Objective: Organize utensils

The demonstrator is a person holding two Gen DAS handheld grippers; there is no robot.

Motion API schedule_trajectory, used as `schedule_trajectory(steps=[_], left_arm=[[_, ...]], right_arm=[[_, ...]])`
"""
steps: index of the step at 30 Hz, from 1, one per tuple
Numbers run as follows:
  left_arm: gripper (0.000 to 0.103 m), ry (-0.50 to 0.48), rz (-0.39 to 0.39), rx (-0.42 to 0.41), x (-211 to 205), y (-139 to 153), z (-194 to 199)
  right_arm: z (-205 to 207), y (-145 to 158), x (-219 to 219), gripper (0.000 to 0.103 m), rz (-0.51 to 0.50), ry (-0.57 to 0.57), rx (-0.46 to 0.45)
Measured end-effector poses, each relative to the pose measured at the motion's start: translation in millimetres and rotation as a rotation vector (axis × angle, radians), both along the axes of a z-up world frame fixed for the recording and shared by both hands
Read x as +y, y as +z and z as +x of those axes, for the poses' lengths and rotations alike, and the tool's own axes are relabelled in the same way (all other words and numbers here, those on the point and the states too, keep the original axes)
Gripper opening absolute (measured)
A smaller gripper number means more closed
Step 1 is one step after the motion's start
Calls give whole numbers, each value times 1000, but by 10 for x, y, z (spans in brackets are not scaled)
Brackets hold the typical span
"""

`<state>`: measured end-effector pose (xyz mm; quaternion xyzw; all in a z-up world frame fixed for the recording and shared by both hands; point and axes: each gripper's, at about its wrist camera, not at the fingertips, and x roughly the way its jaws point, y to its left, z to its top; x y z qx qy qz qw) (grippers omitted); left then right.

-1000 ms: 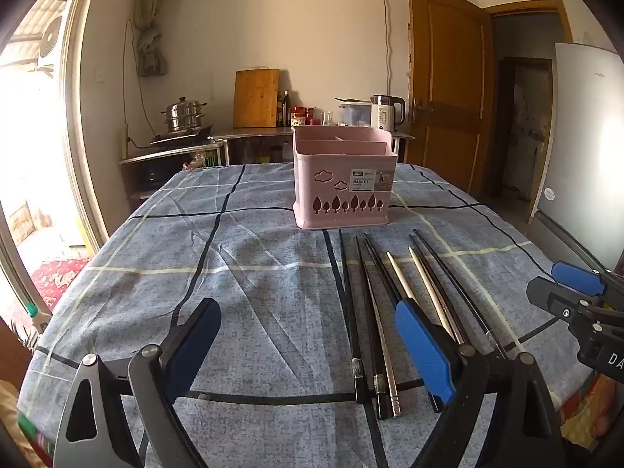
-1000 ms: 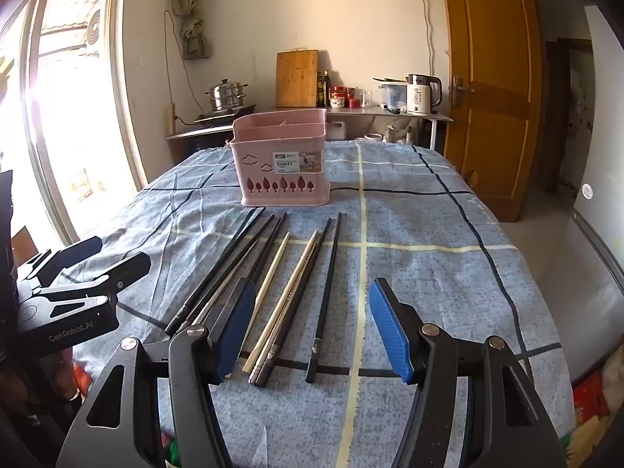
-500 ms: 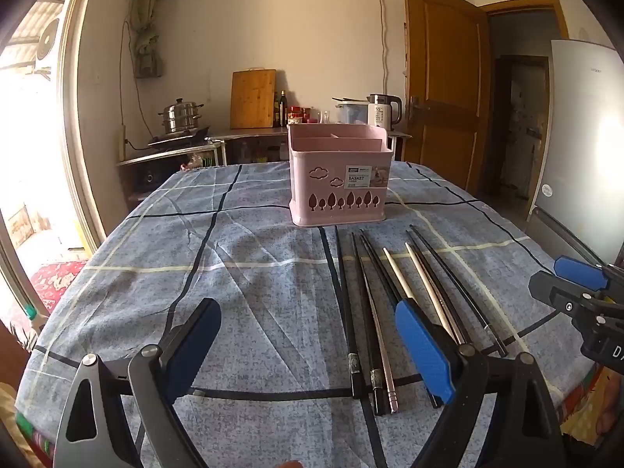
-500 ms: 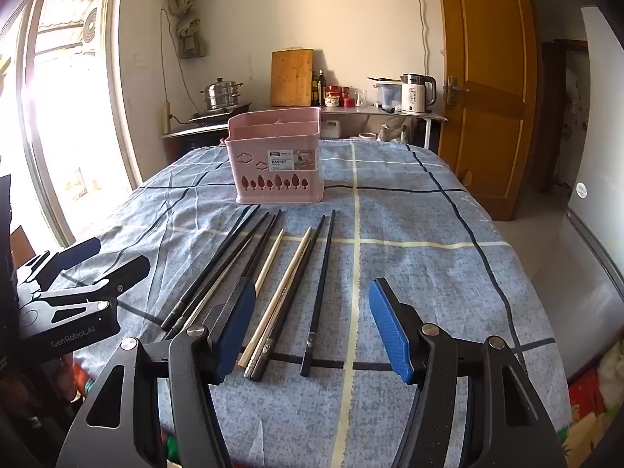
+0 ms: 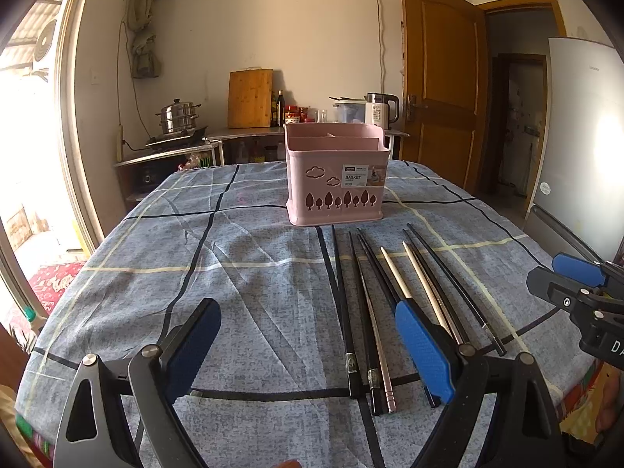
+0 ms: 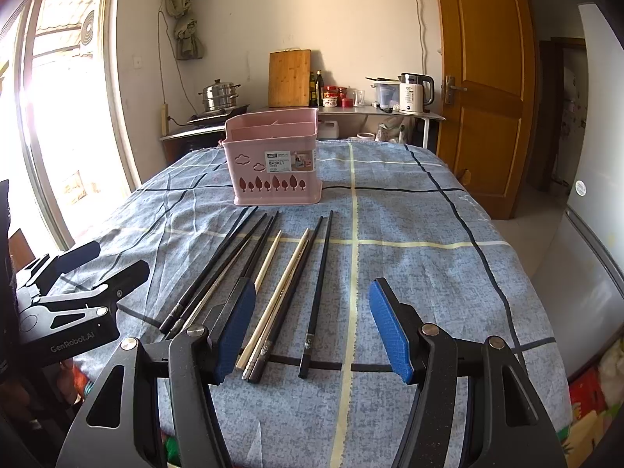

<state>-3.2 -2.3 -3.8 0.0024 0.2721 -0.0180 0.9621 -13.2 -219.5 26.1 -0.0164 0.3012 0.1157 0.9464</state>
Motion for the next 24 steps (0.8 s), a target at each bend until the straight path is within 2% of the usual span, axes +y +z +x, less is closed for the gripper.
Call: schedule_trajectory(steps=[24], left_arm=[[92, -6, -4, -12, -23, 47, -58]], right_arm=[[-39, 20, -5, 62, 1, 4, -11]])
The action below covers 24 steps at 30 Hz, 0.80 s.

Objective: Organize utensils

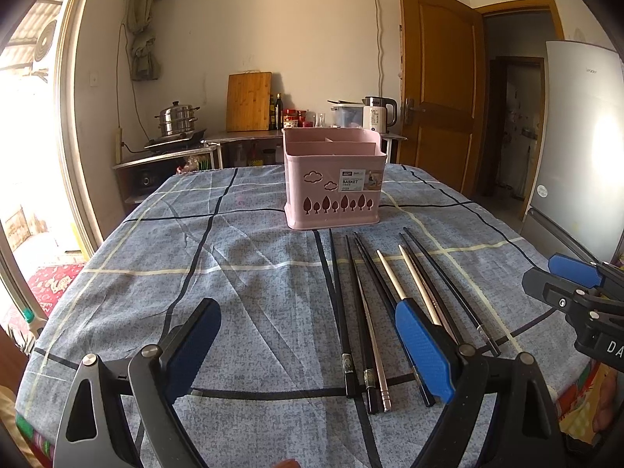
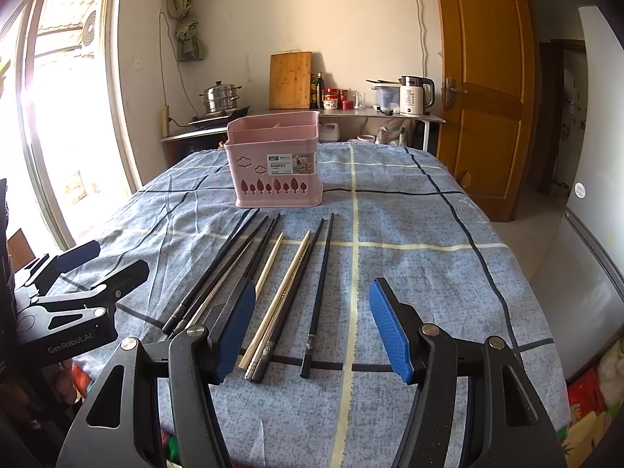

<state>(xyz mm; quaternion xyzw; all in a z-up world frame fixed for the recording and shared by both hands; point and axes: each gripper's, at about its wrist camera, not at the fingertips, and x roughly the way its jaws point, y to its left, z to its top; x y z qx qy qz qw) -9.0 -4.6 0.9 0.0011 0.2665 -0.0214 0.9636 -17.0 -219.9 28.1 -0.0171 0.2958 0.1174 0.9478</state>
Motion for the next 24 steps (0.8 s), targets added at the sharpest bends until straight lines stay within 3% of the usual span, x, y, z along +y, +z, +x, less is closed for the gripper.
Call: schedule_trajectory(steps=[24], left_arm=[[92, -4, -3, 4, 19, 0, -3]], right_arm=[[25, -16, 33, 62, -6, 2, 7]])
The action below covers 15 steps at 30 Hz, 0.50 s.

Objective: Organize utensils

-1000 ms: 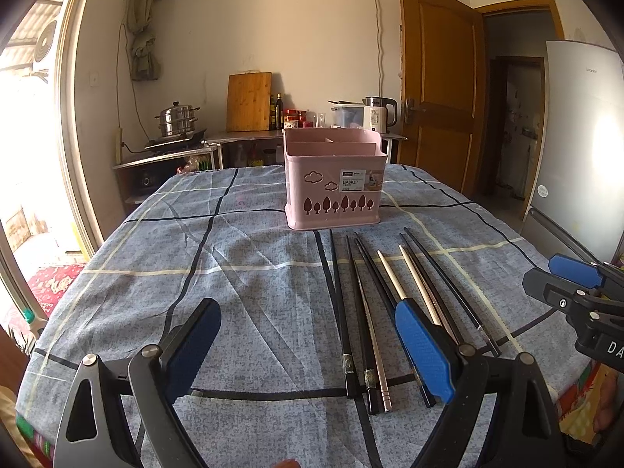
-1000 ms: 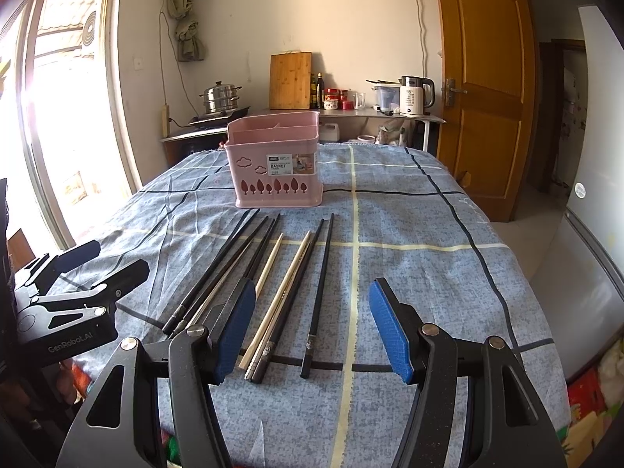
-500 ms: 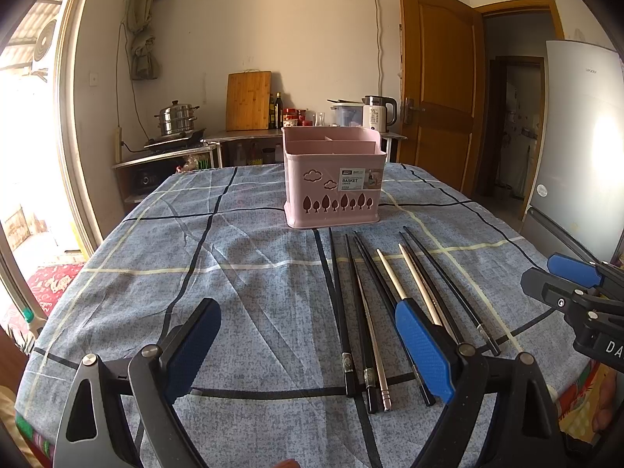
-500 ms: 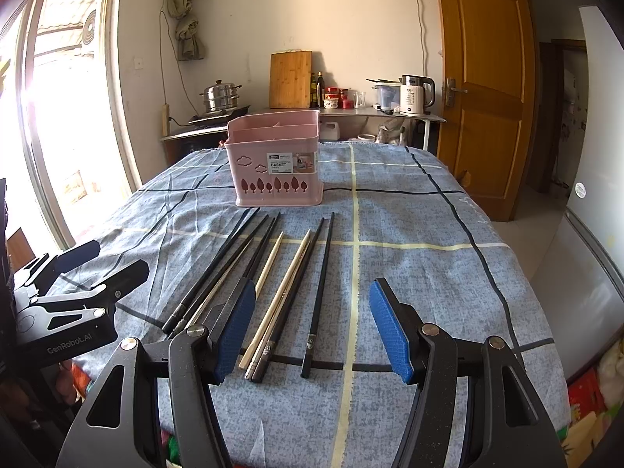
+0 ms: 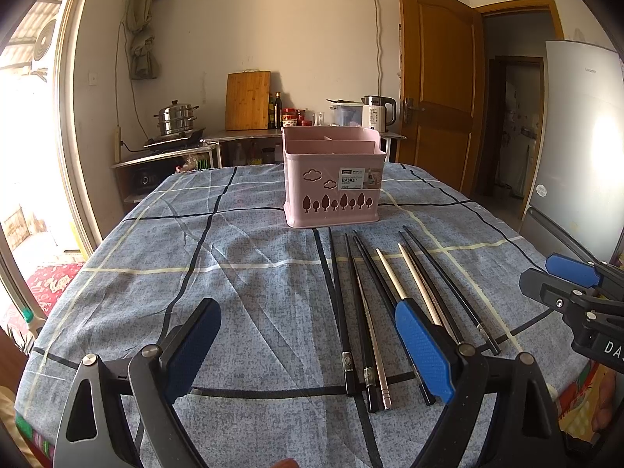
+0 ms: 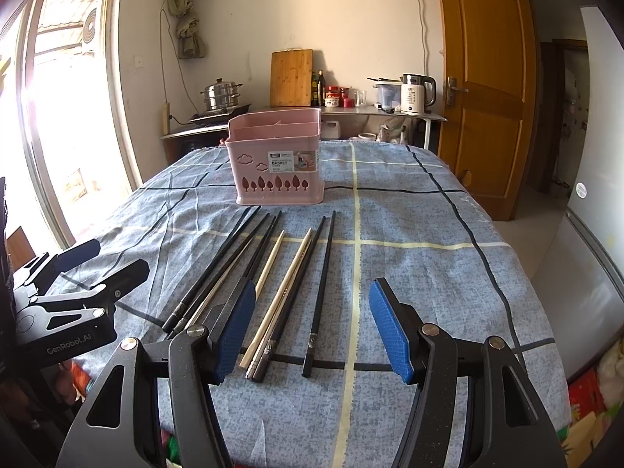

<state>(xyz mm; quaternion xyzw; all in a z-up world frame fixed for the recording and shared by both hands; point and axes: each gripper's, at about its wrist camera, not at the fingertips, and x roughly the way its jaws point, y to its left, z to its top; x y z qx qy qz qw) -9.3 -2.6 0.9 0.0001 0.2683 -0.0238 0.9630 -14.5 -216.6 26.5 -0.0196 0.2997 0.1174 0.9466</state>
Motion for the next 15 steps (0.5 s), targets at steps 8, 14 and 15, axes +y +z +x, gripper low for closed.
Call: schedule_trajectory(steps=[8, 14, 15], left_arm=[[92, -2, 0, 1, -7, -3, 3], [92, -2, -4, 6, -2, -9, 10], [92, -3, -7, 9, 0, -13, 15]], right_arm=[[1, -11, 3, 62, -1, 2, 4], [4, -13, 5, 62, -2, 2, 5], [3, -13, 4, 62, -2, 2, 6]])
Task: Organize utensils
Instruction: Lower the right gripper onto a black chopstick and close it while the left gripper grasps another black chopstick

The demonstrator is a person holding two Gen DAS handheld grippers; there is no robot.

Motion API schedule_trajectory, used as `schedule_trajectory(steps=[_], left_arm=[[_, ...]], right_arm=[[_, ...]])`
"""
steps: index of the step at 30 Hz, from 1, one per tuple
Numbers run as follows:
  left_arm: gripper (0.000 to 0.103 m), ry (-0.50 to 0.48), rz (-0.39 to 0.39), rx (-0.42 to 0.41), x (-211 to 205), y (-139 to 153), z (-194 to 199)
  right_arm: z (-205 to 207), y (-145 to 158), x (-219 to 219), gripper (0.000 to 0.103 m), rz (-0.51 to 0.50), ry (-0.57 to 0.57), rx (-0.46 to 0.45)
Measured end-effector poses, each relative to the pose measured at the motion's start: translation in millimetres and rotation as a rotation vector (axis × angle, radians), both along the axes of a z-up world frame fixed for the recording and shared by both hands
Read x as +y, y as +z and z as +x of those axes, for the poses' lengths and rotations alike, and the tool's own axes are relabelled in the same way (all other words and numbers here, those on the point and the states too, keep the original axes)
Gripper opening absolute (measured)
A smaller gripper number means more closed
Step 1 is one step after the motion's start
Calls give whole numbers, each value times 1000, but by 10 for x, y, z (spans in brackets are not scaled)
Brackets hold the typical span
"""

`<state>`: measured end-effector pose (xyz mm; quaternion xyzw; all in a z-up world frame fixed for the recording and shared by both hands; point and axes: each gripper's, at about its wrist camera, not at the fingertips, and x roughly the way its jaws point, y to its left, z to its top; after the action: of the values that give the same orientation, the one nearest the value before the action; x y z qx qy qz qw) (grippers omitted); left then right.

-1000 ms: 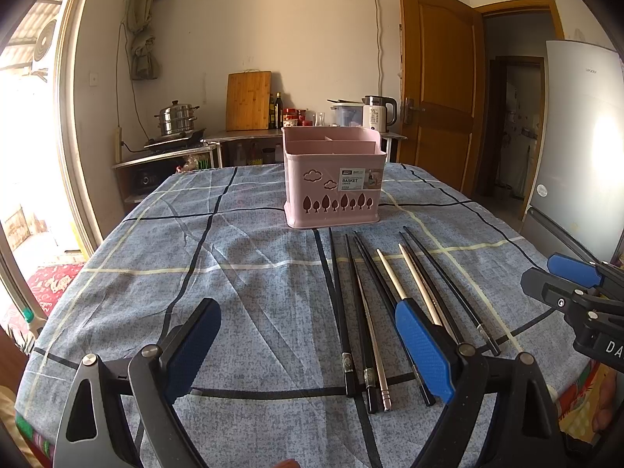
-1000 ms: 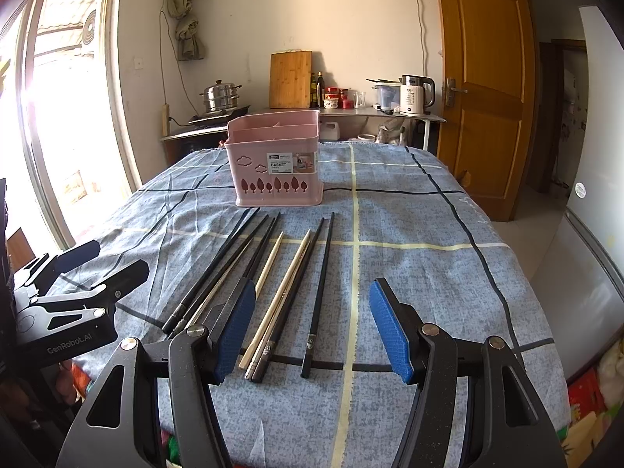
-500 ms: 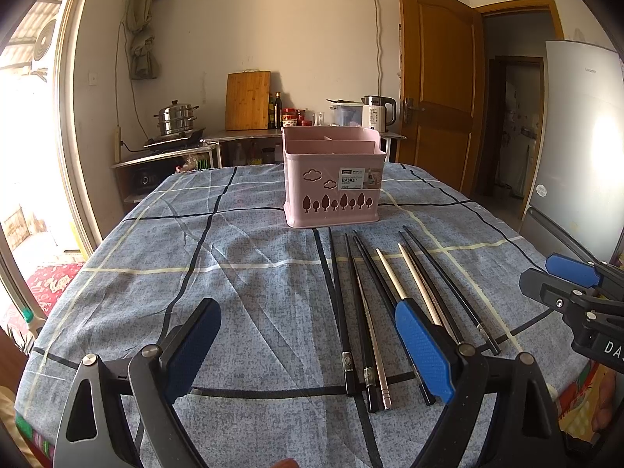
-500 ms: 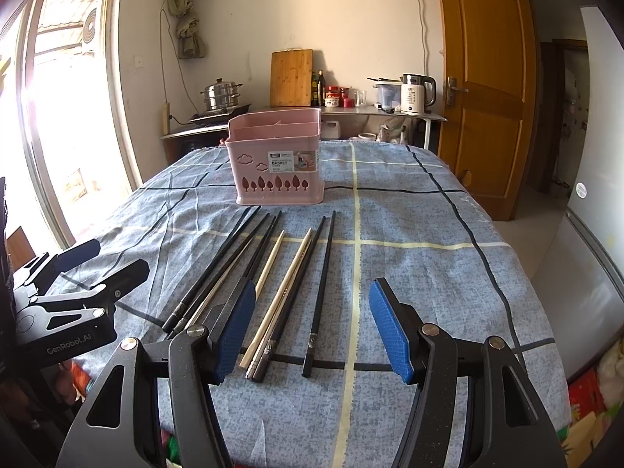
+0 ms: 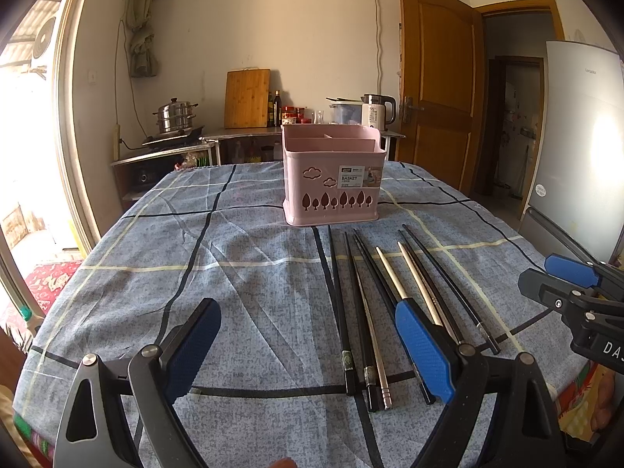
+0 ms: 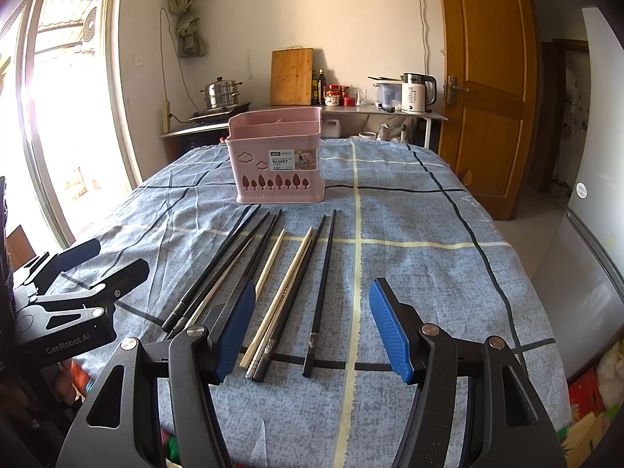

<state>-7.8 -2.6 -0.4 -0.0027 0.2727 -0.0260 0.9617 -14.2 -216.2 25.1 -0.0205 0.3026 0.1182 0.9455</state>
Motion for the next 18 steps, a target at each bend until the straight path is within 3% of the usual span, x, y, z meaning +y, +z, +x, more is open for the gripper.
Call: schedule_trajectory(steps=[11, 18], left_arm=[[92, -14, -32, 37, 54, -57, 117], [92, -14, -32, 88, 132, -139, 418]], right_arm=[[63, -23, -19, 62, -6, -8, 26], [243, -58, -11, 62, -13, -14, 57]])
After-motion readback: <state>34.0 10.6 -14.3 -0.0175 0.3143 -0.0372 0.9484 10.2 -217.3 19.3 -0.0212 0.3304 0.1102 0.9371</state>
